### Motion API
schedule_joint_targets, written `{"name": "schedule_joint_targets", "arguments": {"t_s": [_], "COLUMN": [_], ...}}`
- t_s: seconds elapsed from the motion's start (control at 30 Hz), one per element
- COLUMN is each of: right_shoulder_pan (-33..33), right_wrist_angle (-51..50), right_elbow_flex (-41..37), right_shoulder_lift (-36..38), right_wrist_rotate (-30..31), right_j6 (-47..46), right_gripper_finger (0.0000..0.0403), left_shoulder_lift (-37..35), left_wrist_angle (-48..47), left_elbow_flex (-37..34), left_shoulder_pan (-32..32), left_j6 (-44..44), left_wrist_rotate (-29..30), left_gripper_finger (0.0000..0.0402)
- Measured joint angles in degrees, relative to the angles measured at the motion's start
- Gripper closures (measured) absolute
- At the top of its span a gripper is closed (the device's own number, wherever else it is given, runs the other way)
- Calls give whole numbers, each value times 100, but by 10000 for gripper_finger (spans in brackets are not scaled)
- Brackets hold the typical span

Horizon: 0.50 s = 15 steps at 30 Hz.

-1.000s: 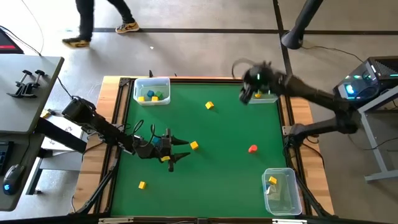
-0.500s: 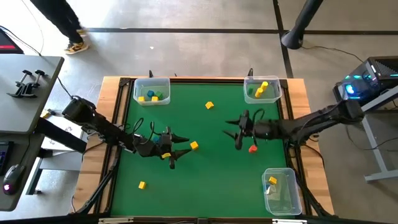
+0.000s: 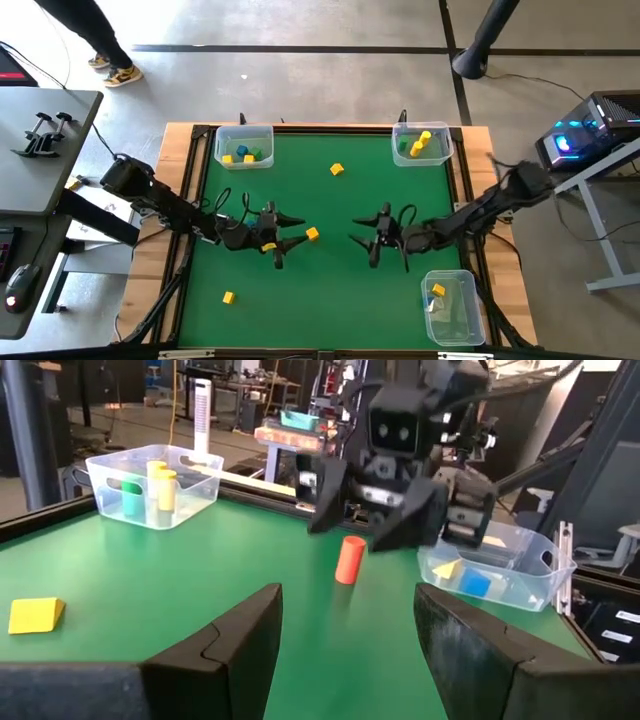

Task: Sort blocks by size
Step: Put the green triangle block into the bottom transparent bin

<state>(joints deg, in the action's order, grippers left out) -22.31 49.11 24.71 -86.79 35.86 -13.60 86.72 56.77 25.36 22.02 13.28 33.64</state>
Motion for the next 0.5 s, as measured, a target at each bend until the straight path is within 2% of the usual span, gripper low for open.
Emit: {"name": "schedule_joint_targets", "arguments": {"t_s": [0.17,0.27,0.5], "right_shoulder_pan": [-26,-26,-26], "right_wrist_angle": [565,933,1289], "right_elbow_flex": [0,2,7], "right_shoulder_lift": [-662,-954,-1162], "right_wrist_rotate": [-2,-9,-46], "right_j6": [-314,-416,-397], "right_gripper_finger": [183,183,183], "left_shoulder_lift": [-82,-471,-1760], "left_wrist_angle": [-2,19,-764], "left_elbow_flex": [-2,35,38], "left_shoulder_pan": [83,203,630], "left_j6": [-262,-553,-1380], "left_wrist_rotate": [37,138,1216], "left_gripper_finger": [188,188,188]}}
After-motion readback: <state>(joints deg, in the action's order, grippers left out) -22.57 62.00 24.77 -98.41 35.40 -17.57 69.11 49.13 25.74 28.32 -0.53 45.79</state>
